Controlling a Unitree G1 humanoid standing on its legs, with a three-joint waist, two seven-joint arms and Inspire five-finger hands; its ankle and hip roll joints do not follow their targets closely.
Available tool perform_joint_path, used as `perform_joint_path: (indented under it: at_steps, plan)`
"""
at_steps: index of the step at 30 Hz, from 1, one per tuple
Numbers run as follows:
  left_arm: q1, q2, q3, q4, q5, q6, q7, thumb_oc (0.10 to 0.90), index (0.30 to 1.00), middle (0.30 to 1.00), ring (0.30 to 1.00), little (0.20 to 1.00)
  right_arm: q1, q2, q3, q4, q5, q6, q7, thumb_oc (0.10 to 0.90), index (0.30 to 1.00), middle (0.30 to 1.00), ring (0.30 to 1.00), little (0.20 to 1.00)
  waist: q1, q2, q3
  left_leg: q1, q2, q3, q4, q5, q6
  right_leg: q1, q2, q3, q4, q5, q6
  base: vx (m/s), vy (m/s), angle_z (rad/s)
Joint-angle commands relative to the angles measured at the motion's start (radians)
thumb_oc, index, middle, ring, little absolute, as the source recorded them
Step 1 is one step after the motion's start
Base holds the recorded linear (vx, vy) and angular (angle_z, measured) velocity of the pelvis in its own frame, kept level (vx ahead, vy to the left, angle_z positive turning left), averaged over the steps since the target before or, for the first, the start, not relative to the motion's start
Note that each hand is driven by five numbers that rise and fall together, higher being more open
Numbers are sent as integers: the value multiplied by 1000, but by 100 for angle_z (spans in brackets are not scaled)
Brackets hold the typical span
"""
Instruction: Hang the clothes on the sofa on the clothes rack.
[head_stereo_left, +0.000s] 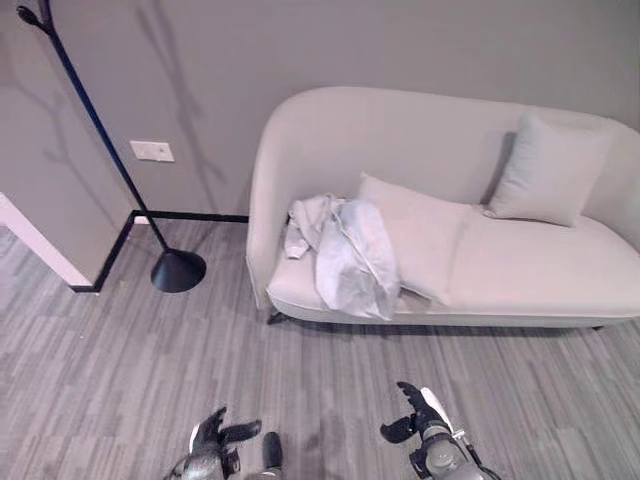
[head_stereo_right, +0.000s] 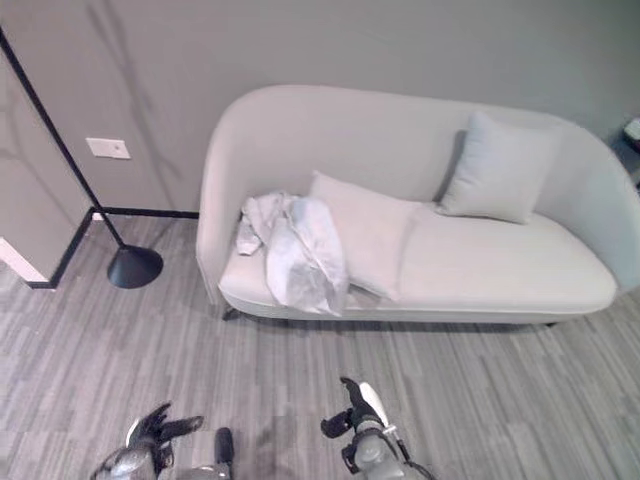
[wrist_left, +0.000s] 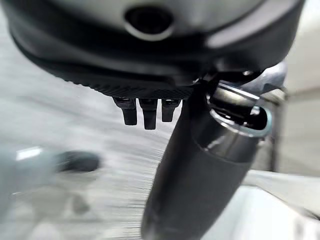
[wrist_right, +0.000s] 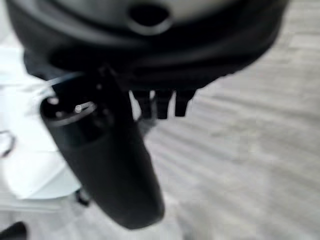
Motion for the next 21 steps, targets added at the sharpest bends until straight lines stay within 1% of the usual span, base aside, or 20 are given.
perform_joint_path:
  at_steps: [1,2,3,4,5,6,8,9,10,11,12,13,14,15,16,17,18,21]
  plan:
    - [24,-34,6,26,82,-3,9,800,900,900,900,900,-83,-66,-55,-20,2,-38,-98,800,900,900,900,900,-28,35,-1,28,91,-7,5,-75,-122,-106,99,87,-104,99,-10,260,227,16]
    - [27,-37,6,33,83,-7,7,800,900,900,900,900,-74,-70,-63,-17,2,-37,-116,800,900,900,900,900,-44,49,12,34,95,-20,5,-78,-125,-150,164,111,-123,23,-34,220,87,59]
    - [30,-40,5,34,87,-10,7,800,900,900,900,900,-68,-76,-68,-21,-3,-33,-125,800,900,900,900,900,-52,52,22,43,92,-27,5,-81,-129,-156,188,112,-163,-5,-32,207,5,58]
    - [33,-43,2,42,95,-12,7,800,900,900,900,900,-65,-81,-74,-20,-3,-31,-135,800,900,900,900,900,-56,54,29,50,93,-26,5,-89,-134,-153,201,100,-211,-25,-36,179,-67,66]
    - [38,-50,-3,51,108,-12,7,800,900,900,900,900,-61,-84,-86,-9,2,-29,-145,800,900,900,900,900,-62,50,33,56,90,-29,5,-101,-138,-159,204,91,-281,-16,-36,177,-118,42]
    - [45,-57,-11,62,120,-13,3,800,900,900,900,900,-56,-85,-100,5,12,-26,-152,800,900,900,900,900,-72,44,38,66,86,-38,5,-114,-143,-179,209,100,-367,6,-30,215,-159,41]
    - [49,-63,-8,89,132,-7,3,800,900,900,900,900,-42,-88,-132,22,33,-22,-170,800,900,900,900,900,-94,31,49,86,80,-65,5,-133,-155,-239,208,160,-492,80,-2,245,-200,29]
    - [48,-67,-3,98,129,-8,6,800,900,900,900,900,-32,-89,-144,20,38,-23,-176,800,900,900,900,900,-101,29,53,97,85,-76,5,-141,-163,-243,207,186,-538,105,13,227,-213,36]
    - [49,-68,1,109,135,-8,9,800,900,900,900,900,-18,-92,-156,19,44,-25,-183,800,900,900,900,900,-109,24,58,107,88,-88,5,-147,-170,-246,207,218,-558,120,20,186,-189,53]
    - [51,-69,8,110,136,-18,11,800,900,900,900,900,-2,-98,-170,20,41,-28,-190,800,900,900,900,900,-108,17,55,113,87,-94,5,-153,-173,-231,205,228,-586,118,24,162,-200,70]
    - [67,-69,12,115,145,-20,17,800,900,900,900,900,4,-96,-171,42,43,-29,-195,800,900,900,900,900,-104,8,47,121,90,-91,5,-156,-176,-216,202,219,-586,120,19,157,-232,75]
    - [77,-73,18,115,142,-21,17,800,900,900,900,900,6,-102,-175,70,46,-33,-199,800,900,900,900,900,-100,9,37,126,102,-92,5,-155,-184,-212,211,213,-586,117,15,112,-175,67]
    - [77,-73,18,115,142,-21,17,800,900,900,900,900,6,-102,-175,70,46,-33,-199,800,900,900,900,900,-100,9,37,126,102,-92,5,-155,-184,-212,211,212,-586,117,15,286,-353,43]
    - [119,-99,24,112,121,-23,21,800,900,900,900,900,1,-124,-191,110,56,-49,-213,800,900,900,900,900,-91,24,8,152,159,-99,5,-147,-210,-175,249,181,-586,98,-1,273,-298,24]
    - [125,-108,17,114,123,-22,20,800,900,900,900,900,-3,-130,-196,121,64,-53,-216,800,900,900,900,900,-88,29,4,159,173,-101,5,-143,-215,-164,262,176,-586,87,-5,359,-436,15]
    - [131,-127,-11,111,127,-19,17,800,900,900,900,900,-21,-137,-205,157,106,-72,-217,800,900,900,900,900,-82,42,-1,165,205,-108,5,-132,-230,-144,290,162,-586,59,-16,164,-226,13]
    - [130,-131,-24,106,132,-18,17,800,900,900,900,900,-25,-139,-211,171,132,-81,-216,800,900,900,900,900,-80,50,-3,164,218,-115,5,-126,-238,-135,301,158,-586,43,-22,158,-231,7]
    - [133,-132,-69,85,145,-21,22,800,900,900,900,900,-58,-134,-258,236,297,-139,-217,800,900,900,900,900,-79,68,3,161,246,-135,5,-108,-257,-109,329,144,-586,14,-45,106,-143,15]
